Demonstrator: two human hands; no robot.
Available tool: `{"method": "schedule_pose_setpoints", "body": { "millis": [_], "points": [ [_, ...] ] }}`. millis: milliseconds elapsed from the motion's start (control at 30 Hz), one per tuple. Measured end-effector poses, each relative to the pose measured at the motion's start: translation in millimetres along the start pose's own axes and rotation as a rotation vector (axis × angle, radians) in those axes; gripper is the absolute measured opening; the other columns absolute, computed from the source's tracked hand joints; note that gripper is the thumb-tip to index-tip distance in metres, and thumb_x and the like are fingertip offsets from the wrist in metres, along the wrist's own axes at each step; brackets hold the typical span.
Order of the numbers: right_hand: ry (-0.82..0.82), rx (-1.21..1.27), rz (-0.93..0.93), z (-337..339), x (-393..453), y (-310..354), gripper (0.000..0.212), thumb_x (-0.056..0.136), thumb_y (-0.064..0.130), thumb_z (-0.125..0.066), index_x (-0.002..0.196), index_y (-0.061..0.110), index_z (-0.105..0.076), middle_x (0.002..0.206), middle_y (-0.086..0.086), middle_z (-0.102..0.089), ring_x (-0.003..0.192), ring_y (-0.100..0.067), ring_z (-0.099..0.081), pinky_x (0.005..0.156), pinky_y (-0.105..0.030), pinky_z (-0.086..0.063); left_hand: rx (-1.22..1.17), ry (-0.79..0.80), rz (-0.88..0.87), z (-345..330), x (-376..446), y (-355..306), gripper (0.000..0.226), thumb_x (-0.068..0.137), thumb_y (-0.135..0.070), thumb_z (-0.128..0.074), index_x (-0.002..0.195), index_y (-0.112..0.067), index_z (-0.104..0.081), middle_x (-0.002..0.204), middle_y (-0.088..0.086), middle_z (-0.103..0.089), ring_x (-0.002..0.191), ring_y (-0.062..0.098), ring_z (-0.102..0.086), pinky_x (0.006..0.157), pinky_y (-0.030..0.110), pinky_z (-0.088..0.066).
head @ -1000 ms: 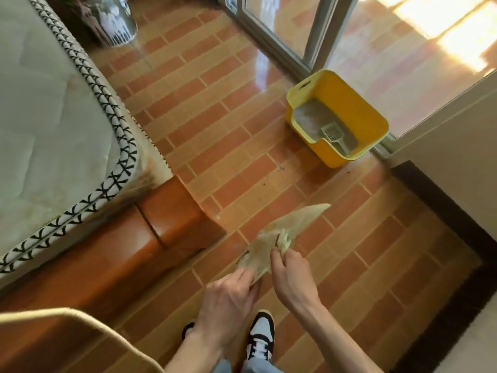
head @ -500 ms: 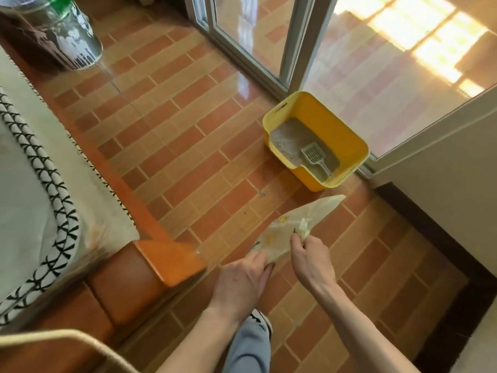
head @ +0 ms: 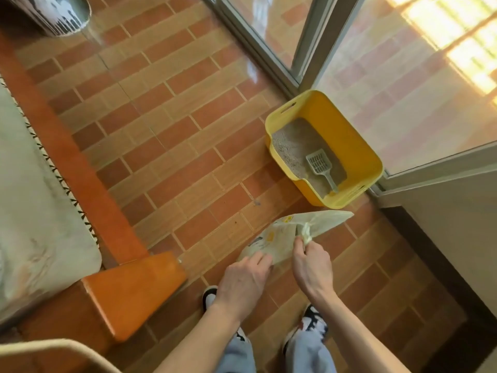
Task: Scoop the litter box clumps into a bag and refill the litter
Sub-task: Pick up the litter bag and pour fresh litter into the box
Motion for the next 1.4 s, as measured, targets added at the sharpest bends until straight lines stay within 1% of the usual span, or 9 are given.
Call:
{"method": "schedule_pose_setpoints", "body": {
  "millis": [200,367,533,767,900,1033,1200,1333,1400],
  "points": [
    [0.088,0.035,0.0,2.9,10.1,0.9,0.052,0.105,0.041,-0.038,0.069,0.008,-0.055,0.068,-0.005,-0.061,0.062,-0.023,-0.056,0.06,-0.037,-0.043,-0.041,-0.018,0.148,8.0,1.7,6.4,0.008,0.1,-0.031,-0.058,0.099,-0.023,-0.056,0.088,-0.011,-0.058,0.064,0.003,-0.05,0.05,0.017,-0.043],
    [0.226,0.108,-0.075,20.6,22.1,-5.3,0.049,0.103,0.041,-0.044,0.062,0.015,-0.036,0.056,-0.002,-0.038,0.052,-0.019,-0.034,0.053,-0.033,-0.027,-0.026,0.054,0.233,2.0,-5.5,-1.1,0.007,0.101,-0.034,-0.058,0.101,-0.027,-0.06,0.08,-0.016,-0.053,0.062,0.002,-0.053,0.052,0.021,-0.049],
    [0.297,0.116,-0.148,35.9,35.2,-10.9,0.048,0.099,0.042,-0.05,0.061,0.016,-0.037,0.056,-0.001,-0.038,0.053,-0.018,-0.034,0.055,-0.031,-0.028,-0.074,0.006,0.335,5.1,5.8,-27.6,0.005,0.099,-0.028,-0.061,0.094,-0.027,-0.06,0.071,-0.015,-0.052,0.055,0.004,-0.052,0.045,0.024,-0.046],
    [0.59,-0.032,-0.195,44.2,29.0,10.0,0.073,0.085,0.08,-0.045,0.072,0.012,-0.068,0.08,-0.003,-0.073,0.078,-0.017,-0.068,0.072,-0.031,-0.047,-0.102,-0.072,0.31,19.9,22.7,-58.3,0.036,0.068,0.004,-0.087,0.089,-0.017,-0.067,0.069,-0.011,-0.06,0.051,0.002,-0.049,0.051,0.01,-0.033],
    [0.589,-0.104,-0.068,37.4,35.1,22.1,0.057,0.094,0.056,-0.047,0.092,0.002,-0.065,0.096,-0.01,-0.069,0.085,-0.022,-0.065,0.073,-0.032,-0.047,-0.128,-0.125,0.261,15.7,32.5,-63.0,0.032,0.077,0.004,-0.082,0.093,-0.016,-0.064,0.075,-0.007,-0.063,0.058,0.005,-0.056,0.054,0.014,-0.045],
    [0.617,-0.053,-0.015,36.7,39.5,27.5,0.031,0.098,0.019,-0.042,0.069,0.011,-0.049,0.071,-0.006,-0.053,0.064,-0.021,-0.047,0.066,-0.032,-0.037,-0.18,-0.156,0.318,15.3,32.1,-66.4,0.033,0.081,0.007,-0.074,0.091,-0.019,-0.055,0.075,-0.008,-0.058,0.059,0.007,-0.053,0.053,0.021,-0.049],
    [0.584,0.055,-0.098,66.2,27.2,9.2,0.033,0.096,0.023,-0.048,0.066,0.012,-0.051,0.059,-0.003,-0.048,0.058,-0.02,-0.042,0.057,-0.032,-0.035,-0.247,-0.081,0.312,25.6,28.6,-75.9,0.016,0.089,-0.031,-0.057,0.095,-0.028,-0.042,0.084,-0.013,-0.053,0.072,0.007,-0.052,0.06,0.022,-0.047],
    [0.651,0.156,-0.119,103.3,11.4,6.7,0.03,0.1,0.02,-0.048,0.071,0.01,-0.046,0.053,-0.001,-0.032,0.049,-0.015,-0.027,0.045,-0.026,-0.024,-0.138,0.087,0.337,21.4,33.0,-68.7,0.024,0.099,-0.015,-0.051,0.122,-0.022,-0.048,0.117,-0.006,-0.055,0.104,0.013,-0.05,0.095,0.032,-0.046],
    [0.652,0.145,-0.129,115.2,11.1,4.7,0.027,0.1,0.021,-0.049,0.075,0.01,-0.046,0.059,-0.005,-0.031,0.051,-0.016,-0.027,0.045,-0.026,-0.023,-0.061,0.162,0.262,23.3,42.4,-72.4,0.036,0.1,-0.003,-0.04,0.131,-0.017,-0.05,0.12,0.0,-0.059,0.107,0.019,-0.053,0.098,0.036,-0.045]
  ]
}}
Point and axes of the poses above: each hand's wrist, its own x-axis towards the middle knuckle, its own z-axis out of the back of the hand, y = z × x, the point moved 2 cm from there along x, towards the middle knuckle
